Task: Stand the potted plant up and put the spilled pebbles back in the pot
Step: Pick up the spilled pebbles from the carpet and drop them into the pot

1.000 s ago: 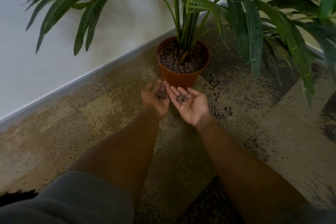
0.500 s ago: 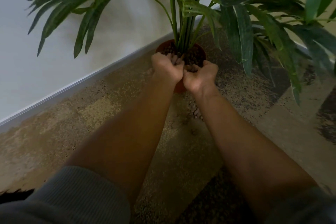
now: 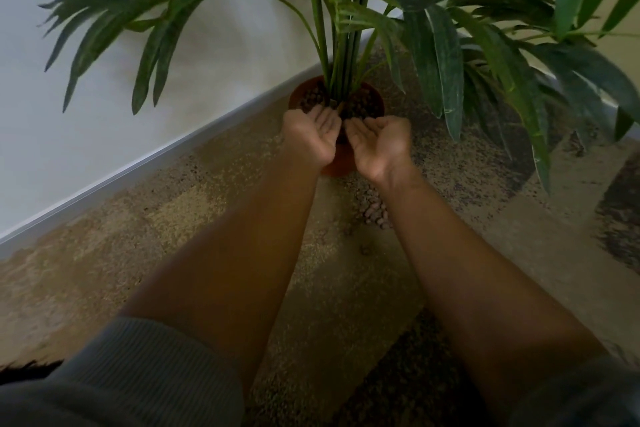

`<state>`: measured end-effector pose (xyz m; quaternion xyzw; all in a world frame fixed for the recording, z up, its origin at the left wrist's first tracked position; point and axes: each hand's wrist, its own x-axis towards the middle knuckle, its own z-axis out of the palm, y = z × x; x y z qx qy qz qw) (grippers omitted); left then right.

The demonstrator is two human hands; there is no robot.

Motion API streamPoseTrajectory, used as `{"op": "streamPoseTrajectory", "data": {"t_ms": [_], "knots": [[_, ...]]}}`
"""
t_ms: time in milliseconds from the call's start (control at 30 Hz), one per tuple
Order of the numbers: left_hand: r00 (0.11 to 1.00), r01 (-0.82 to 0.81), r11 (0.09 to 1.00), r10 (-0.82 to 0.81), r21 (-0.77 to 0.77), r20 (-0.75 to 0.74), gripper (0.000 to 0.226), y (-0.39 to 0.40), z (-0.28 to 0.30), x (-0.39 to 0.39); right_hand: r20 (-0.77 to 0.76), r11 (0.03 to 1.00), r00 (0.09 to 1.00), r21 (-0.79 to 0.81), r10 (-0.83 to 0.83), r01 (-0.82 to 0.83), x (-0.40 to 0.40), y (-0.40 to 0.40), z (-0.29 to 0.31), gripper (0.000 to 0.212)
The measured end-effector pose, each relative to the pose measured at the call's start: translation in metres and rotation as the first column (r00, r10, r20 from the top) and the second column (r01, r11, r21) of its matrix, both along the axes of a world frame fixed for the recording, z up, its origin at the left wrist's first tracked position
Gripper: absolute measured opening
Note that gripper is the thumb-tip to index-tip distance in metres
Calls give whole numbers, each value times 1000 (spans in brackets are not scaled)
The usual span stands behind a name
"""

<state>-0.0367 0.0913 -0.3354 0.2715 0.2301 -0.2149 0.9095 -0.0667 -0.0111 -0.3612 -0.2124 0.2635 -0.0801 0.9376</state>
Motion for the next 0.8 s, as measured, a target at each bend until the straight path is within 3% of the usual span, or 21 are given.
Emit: {"op": "streamPoseTrajectory", "data": {"t_ms": [100,267,367,433,500,600,667,733,800], "knots": [[997,-73,993,72,87,15,48,11,-21,-3,-37,972,993,-200,116,-121,-13,0,0,38],[997,-48,957,65,285,-50,43,33,-54,-19,-310,804,895,-409,322,-431,-23,5,-20,29],[991,58,890,3,452,-134,34,36,-70,-23,-486,666,817,-502,312,-552,-22,3,-44,25],[979,186,821,-113,539,-167,31,36,-84,-25,-603,509,761,-591,237,-626,-20,-2,-63,18],[954,294,667,-251,685,-165,27,35,-104,-25,-681,292,713,-657,167,-695,-20,-6,-80,20],[892,312,298,-419,902,-170,10,33,-132,-25,-723,-79,684,-691,94,-719,-24,-12,-95,31],[820,326,187,-543,927,-179,12,31,-142,-27,-736,-314,675,-654,53,-688,-23,-18,-103,41],[748,336,126,-638,933,-183,18,30,-147,-30,-750,-451,660,-602,38,-659,-20,-24,-109,55],[639,307,28,-747,951,-185,21,30,-149,-34,-773,-505,633,-557,25,-660,-18,-30,-117,65]]}}
